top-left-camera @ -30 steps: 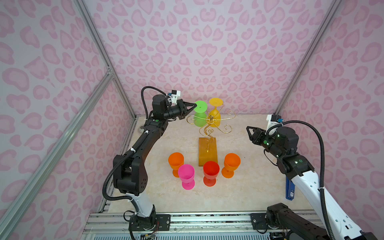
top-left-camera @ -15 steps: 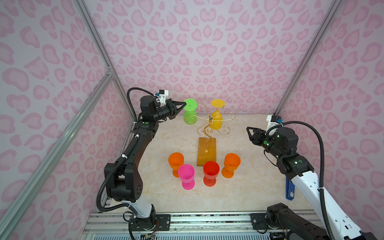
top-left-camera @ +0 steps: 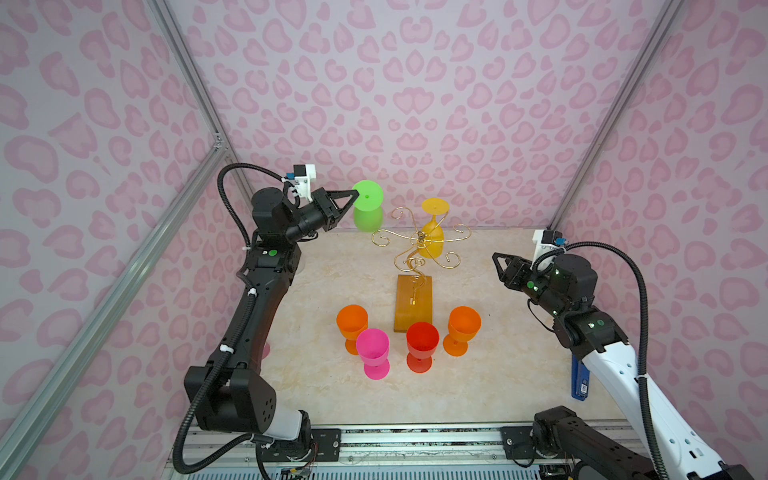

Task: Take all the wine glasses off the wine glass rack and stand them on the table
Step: 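Lift the green glass up toward the center while the right gripper rises to meet it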

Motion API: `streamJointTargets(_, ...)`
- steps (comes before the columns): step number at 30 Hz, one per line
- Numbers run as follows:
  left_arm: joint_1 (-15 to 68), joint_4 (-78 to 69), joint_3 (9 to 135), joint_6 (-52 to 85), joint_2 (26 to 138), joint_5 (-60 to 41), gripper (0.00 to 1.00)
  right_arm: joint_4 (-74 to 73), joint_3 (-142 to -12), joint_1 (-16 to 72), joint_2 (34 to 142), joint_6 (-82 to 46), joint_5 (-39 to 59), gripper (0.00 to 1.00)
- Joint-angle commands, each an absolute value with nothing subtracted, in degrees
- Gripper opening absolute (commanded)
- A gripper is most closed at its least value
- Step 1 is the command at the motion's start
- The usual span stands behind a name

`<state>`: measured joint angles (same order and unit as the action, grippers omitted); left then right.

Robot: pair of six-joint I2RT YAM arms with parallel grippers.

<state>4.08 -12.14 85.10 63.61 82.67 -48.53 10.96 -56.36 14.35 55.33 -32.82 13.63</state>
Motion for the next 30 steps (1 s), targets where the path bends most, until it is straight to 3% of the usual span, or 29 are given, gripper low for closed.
streamJointTargets(1,4.10,-15.71,85.61,61.96,78.45,-45.57,0.02,5.88,-55.70,14.31,55.33,-33.29,16.01,0.48)
streamJointTargets(12,8.23,-22.84,86.22,67.71,69.95,-45.29,0.02,-7.56,-57.44,14.43,59.76,-36.44,24.17,0.49)
streamJointTargets(30,21.12,-56.78,79.82,92.87,80.76,-45.57,0.02,-50.41,-56.53,14.23,71.43,-57.74,41.75,0.57)
